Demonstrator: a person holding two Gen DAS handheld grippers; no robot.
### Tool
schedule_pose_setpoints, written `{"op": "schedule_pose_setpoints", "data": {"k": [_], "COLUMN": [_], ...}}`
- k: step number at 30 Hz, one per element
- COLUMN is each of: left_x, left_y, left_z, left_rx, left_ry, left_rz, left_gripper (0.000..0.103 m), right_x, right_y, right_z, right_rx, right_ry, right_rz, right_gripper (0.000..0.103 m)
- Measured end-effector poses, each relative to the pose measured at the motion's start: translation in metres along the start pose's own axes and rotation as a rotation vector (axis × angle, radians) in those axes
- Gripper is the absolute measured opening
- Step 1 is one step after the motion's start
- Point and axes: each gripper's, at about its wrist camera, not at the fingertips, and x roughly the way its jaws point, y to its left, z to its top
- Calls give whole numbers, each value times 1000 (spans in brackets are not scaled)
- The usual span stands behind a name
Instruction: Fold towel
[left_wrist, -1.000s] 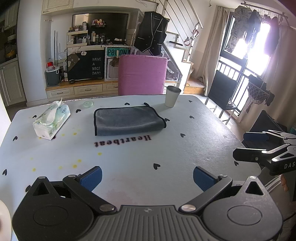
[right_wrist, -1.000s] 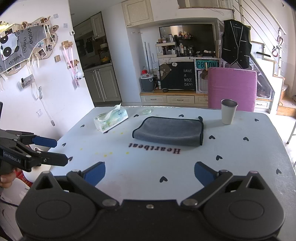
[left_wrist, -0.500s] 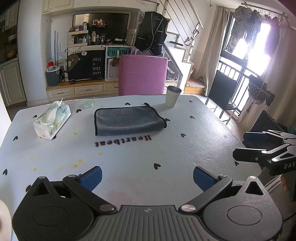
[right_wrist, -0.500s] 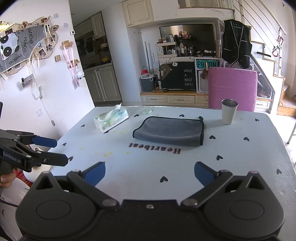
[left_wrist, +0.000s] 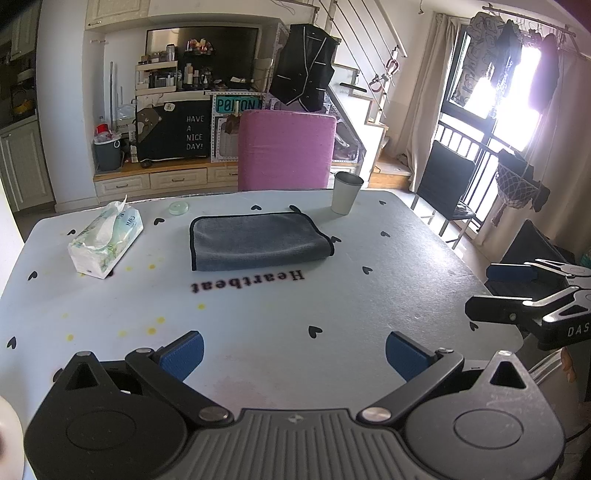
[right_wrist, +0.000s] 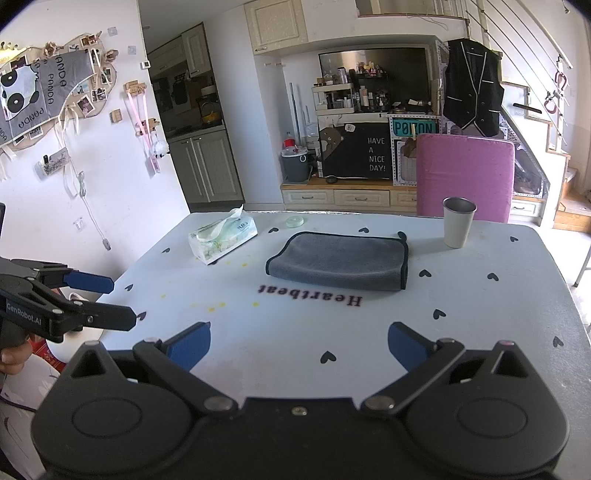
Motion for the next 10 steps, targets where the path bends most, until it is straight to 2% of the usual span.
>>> {"op": "schedule_pose_setpoints", "data": {"k": [10], "left_x": [-6], "left_y": [5], "left_z": [2], "left_rx": [-14], "left_ry": [-8], "left_rz": [5], "left_gripper": [103], "right_x": [0], "right_y": [0], "right_z": [0], "right_rx": [1], "right_ry": [-1], "right_rz": [0], "right_gripper": [102]}}
